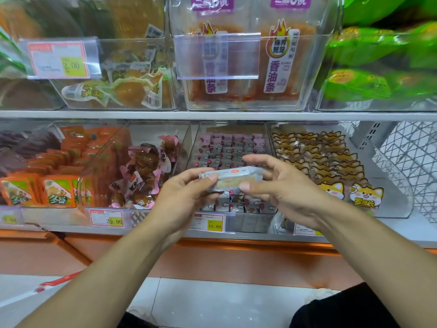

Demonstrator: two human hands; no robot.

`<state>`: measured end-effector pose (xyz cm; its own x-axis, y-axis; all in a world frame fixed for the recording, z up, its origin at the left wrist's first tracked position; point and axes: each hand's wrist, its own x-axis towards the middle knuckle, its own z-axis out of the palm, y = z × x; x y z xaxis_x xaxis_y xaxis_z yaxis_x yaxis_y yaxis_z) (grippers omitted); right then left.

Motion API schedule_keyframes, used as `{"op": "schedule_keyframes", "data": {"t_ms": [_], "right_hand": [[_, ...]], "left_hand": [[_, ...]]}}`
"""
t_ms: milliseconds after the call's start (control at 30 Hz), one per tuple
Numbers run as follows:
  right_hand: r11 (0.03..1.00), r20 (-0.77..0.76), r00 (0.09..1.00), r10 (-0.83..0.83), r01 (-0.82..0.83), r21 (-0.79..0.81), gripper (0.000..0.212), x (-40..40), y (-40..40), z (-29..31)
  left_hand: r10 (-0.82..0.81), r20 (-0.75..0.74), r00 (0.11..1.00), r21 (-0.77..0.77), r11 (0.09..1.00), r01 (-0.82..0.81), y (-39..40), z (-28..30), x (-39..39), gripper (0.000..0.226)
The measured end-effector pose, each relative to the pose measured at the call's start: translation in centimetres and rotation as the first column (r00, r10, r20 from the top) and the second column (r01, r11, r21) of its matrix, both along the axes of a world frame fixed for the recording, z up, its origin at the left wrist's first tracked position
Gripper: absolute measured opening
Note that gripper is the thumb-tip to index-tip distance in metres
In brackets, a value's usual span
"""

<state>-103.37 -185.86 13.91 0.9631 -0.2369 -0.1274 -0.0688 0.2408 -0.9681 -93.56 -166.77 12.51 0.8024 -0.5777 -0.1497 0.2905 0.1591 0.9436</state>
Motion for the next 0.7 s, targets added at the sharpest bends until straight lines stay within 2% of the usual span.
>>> {"op": "schedule_keyframes", "data": {"t_ms": [67, 100, 200, 333, 467, 533, 600, 667, 700], "right_hand": [[0.986, -0.076, 0.997, 0.028, -0.014, 0.168, 0.061, 0.0, 0.0, 0.3], [0.981, -0.107, 0.993, 0.047, -0.026, 0.191, 0.060, 0.0, -0.1, 0.3], [0.976, -0.149, 0.987, 0.066, -0.033, 0.214, 0.051, 0.0, 0.0, 0.3], [0.973, -0.136, 0.991, 0.015, 0.017, 0.232, 0.032, 0.1, 0.1, 0.3], [0.969, -0.090, 0.994, -0.068, 0.087, 0.232, 0.041, 0.3, -0.2, 0.4], [0.968, -0.027, 0.981, -0.195, 0.196, 0.156, 0.037, 0.6, -0.5, 0.6], [0.934, 0.084, 0.935, -0.346, 0.351, -0.060, 0.027, 1.0, -1.1, 0.7], [0.776, 0.225, 0.869, -0.441, 0.495, -0.391, 0.024, 1.6, -1.8, 0.7], [0.684, 0.278, 0.856, -0.437, 0.517, -0.515, 0.024, 1.9, -2.0, 0.6]], "left_hand": [[0.029, 0.111, 0.993, 0.030, 0.999, -0.033, 0.0, -0.2, 0.0, 0.029], [0.034, 0.165, 0.986, 0.048, 0.998, -0.042, 0.0, -0.2, 0.0, 0.029], [0.033, 0.259, 0.965, 0.032, 0.999, -0.043, -0.2, -0.3, -0.3, 0.035], [0.035, 0.309, 0.951, -0.013, 0.999, -0.032, -0.2, -0.4, -0.4, 0.043], [0.105, 0.321, 0.941, 0.035, 0.992, -0.123, -0.6, -0.6, -0.4, 0.045], [0.133, 0.365, 0.921, 0.091, 0.980, -0.178, -0.7, -0.7, -0.3, 0.042], [0.083, 0.527, 0.846, 0.225, 0.946, -0.233, -0.8, -1.2, -0.2, 0.036], [-0.071, 0.710, 0.701, 0.390, 0.868, -0.307, -1.0, -1.7, -0.5, 0.035], [-0.161, 0.765, 0.624, 0.449, 0.827, -0.337, -1.2, -2.0, -0.7, 0.039]]}}
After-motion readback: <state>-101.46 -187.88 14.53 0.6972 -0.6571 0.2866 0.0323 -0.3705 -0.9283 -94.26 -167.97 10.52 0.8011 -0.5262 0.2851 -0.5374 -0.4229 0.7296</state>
